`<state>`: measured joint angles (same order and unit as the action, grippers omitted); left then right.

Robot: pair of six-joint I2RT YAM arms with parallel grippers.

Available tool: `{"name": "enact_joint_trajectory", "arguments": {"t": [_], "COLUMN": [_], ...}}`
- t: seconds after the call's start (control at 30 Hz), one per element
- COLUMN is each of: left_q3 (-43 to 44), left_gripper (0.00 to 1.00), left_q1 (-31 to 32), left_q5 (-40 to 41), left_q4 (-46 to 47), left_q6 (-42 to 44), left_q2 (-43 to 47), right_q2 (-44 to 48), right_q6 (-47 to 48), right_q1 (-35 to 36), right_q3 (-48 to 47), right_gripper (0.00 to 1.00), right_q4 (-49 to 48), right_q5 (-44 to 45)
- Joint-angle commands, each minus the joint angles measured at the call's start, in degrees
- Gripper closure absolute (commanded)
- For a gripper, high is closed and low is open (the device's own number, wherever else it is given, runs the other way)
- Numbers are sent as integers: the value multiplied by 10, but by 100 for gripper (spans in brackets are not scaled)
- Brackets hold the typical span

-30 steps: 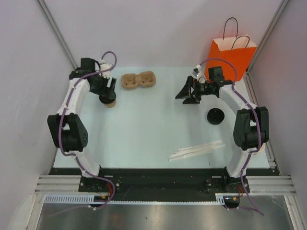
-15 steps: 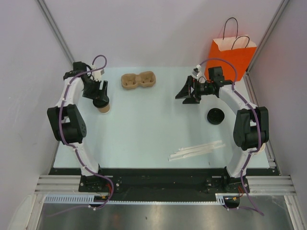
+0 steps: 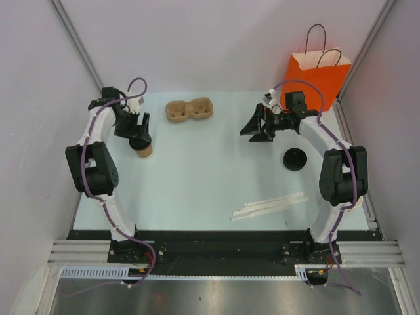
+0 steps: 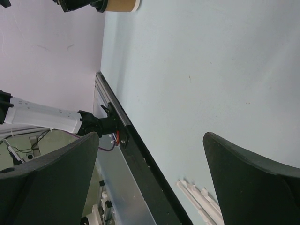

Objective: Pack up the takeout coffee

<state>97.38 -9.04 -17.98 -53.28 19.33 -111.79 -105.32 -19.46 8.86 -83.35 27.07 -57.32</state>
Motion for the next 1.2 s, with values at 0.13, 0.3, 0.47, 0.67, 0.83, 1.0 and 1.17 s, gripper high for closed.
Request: {"name": "enact_joint_trajectory", "arguments": {"t": [0.13, 0.3, 0.47, 0.67, 0.83, 1.0, 1.17], "left_q3": [19, 91, 196, 246, 276, 347, 346], "left_gripper": [0, 0, 0, 2, 27, 39, 41], "left_q1": [-2, -2, 16, 113, 167, 190, 190], "left_q5": [-12, 7, 13, 21, 28, -1, -15], "left_q4": [-15, -33, -29, -9, 30, 34, 86], "left_q6": [-13, -9, 39, 173, 187, 142, 82], "left_q2": [28, 49, 71, 53, -25, -116, -174], "right_q2": [0, 5, 12, 4, 0, -9, -21], "right_q6": [-12, -17, -10, 8, 23, 31, 25], "right_q1": [-2, -2, -2, -2, -2, -2, 0], "right_q3": [-1, -1, -7, -41, -53, -53, -55], "right_gripper": [0, 0, 0, 0, 0, 0, 0], "right_q4": [-27, -33, -32, -9, 8, 17, 11], "right_q5": [-15, -19, -16, -1, 10, 12, 8]}}
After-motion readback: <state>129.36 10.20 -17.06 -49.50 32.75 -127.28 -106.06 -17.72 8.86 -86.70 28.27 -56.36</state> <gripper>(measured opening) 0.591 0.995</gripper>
